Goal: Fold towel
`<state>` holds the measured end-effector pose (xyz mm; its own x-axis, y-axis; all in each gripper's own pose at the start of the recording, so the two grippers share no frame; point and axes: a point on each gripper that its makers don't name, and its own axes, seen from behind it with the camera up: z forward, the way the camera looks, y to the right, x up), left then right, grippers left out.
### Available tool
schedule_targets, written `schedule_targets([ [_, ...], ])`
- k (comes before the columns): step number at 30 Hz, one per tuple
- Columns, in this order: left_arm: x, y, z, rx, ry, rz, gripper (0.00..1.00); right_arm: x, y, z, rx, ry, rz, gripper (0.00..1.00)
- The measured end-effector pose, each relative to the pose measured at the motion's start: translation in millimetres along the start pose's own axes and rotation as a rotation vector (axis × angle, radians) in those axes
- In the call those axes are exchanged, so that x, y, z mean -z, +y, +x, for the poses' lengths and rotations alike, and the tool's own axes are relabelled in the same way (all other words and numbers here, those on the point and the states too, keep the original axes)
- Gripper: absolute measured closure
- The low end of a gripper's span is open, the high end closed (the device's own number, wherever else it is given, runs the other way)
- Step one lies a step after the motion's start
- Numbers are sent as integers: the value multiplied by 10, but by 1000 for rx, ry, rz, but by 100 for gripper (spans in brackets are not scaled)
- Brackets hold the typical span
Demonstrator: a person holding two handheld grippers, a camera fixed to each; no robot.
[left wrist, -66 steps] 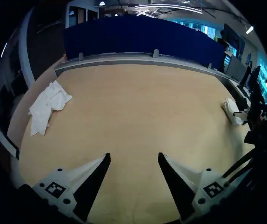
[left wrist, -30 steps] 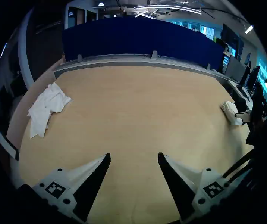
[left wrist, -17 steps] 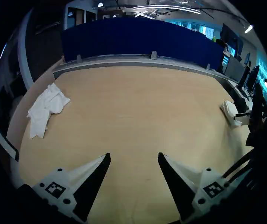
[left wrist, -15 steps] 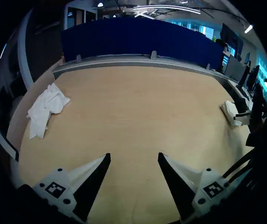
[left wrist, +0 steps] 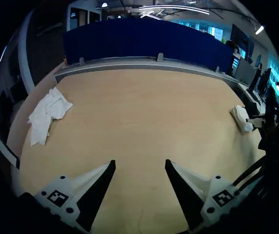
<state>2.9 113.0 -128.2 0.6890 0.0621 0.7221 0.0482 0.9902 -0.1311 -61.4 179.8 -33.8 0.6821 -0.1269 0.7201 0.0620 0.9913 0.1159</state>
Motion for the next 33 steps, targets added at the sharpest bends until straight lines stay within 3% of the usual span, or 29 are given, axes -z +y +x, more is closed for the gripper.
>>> schedule_targets([
  [6, -8, 7, 0, -2, -2, -1, 6, -10, 244, -71, -16, -18, -36, 0],
  [21, -24, -16, -42, -13, -14, 10, 6, -214, 258, -464, -14, -99, -16, 0],
  [27, -24, 13, -26, -13, -13, 7, 6, -176, 269, -375, -13, -86, -7, 0],
  [33, -34, 26, -32, -11, -14, 4, 6, -136, 336, -23, 3, -34, -10, 0],
])
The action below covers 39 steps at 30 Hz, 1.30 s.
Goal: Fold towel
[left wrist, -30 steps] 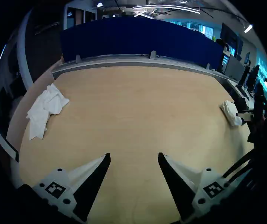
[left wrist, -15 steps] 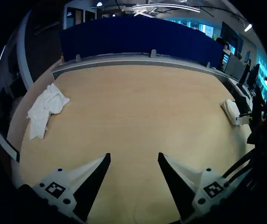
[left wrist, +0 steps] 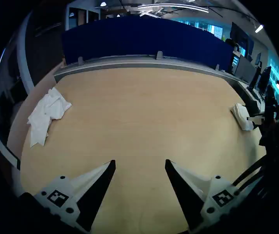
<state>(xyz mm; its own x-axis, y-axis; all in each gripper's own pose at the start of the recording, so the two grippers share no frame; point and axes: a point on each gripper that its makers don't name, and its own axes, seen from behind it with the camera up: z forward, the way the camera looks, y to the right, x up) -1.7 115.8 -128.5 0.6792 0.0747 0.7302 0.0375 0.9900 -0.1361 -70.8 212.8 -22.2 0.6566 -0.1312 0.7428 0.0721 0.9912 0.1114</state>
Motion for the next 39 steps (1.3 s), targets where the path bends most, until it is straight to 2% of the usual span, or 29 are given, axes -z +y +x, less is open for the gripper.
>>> schedule_targets([
  [6, 30, -4, -20, -2, -1, 7, 6, -158, 66, 328, 7, 20, 5, 0],
  [9, 43, -21, -38, 1, -3, 12, 6, -285, 71, 394, 12, 9, 8, 0],
  [18, 41, -105, -91, 8, -9, 35, 6, -608, 9, 345, 25, -54, 17, 0],
  [24, 76, -139, -87, 13, -8, 43, 6, -685, -5, 268, 32, -71, 19, 0],
  [30, 76, -148, -65, 12, -8, 41, 6, -631, -1, 319, 32, -63, 17, 0],
  [39, 38, -193, 19, 25, 13, 29, 6, -252, -65, 522, 22, 26, 3, 0],
])
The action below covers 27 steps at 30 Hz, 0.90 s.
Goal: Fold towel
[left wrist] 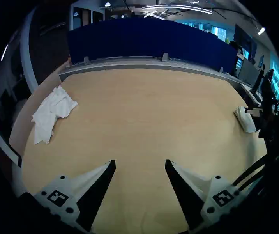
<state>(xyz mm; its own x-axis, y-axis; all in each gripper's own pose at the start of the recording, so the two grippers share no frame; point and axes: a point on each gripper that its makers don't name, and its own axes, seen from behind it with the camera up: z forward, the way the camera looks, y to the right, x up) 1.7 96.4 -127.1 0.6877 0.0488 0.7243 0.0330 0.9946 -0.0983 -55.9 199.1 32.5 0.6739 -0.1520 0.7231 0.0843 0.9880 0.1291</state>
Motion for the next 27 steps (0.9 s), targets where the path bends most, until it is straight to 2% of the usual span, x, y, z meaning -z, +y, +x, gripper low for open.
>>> schedule_targets([
  [6, 0, -30, 48, 2, 16, -13, 6, 262, -84, -17, -30, 25, -12, 0],
  [9, 7, -39, 71, 0, 25, -22, 6, 448, -175, 31, -48, 71, -18, 0],
  [24, 101, -93, 251, -4, 88, -68, 6, 1470, -660, 464, -179, 475, -75, 0],
  [27, 106, -94, 269, -2, 93, -75, 6, 1569, -714, 530, -187, 526, -84, 0],
])
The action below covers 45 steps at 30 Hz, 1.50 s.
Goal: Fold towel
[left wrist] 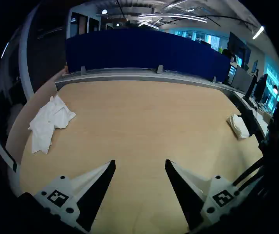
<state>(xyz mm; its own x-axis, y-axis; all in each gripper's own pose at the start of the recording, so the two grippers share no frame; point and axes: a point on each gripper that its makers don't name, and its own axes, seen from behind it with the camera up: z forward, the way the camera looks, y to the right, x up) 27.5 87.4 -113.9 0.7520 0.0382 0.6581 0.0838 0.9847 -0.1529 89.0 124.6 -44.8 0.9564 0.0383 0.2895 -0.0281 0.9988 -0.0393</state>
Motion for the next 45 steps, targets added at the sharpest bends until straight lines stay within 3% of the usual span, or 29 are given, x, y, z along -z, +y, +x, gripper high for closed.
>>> schedule_targets([
  [8, -9, -12, 60, 5, 40, -18, 6, 40, -221, 279, 33, 91, -9, 0],
  [12, -10, -49, 116, 11, 74, -18, 6, 77, -409, 519, 64, 178, -17, 0],
  [15, -10, -87, 193, 19, 108, -14, 6, 112, -618, 601, 70, 197, -5, 0],
  [20, 15, -175, 435, 40, 198, -2, 6, 153, -910, 696, 74, 213, 11, 0],
  [27, 170, -331, 957, 63, 389, 11, 6, 214, -1195, 722, 60, 218, 16, 0],
  [36, 472, -509, 1555, -2, 638, 51, 6, 247, -1599, 641, 47, 190, 48, 0],
  [45, 418, -572, 1540, -27, 656, 55, 6, 238, -1888, 682, 34, 174, 74, 0],
])
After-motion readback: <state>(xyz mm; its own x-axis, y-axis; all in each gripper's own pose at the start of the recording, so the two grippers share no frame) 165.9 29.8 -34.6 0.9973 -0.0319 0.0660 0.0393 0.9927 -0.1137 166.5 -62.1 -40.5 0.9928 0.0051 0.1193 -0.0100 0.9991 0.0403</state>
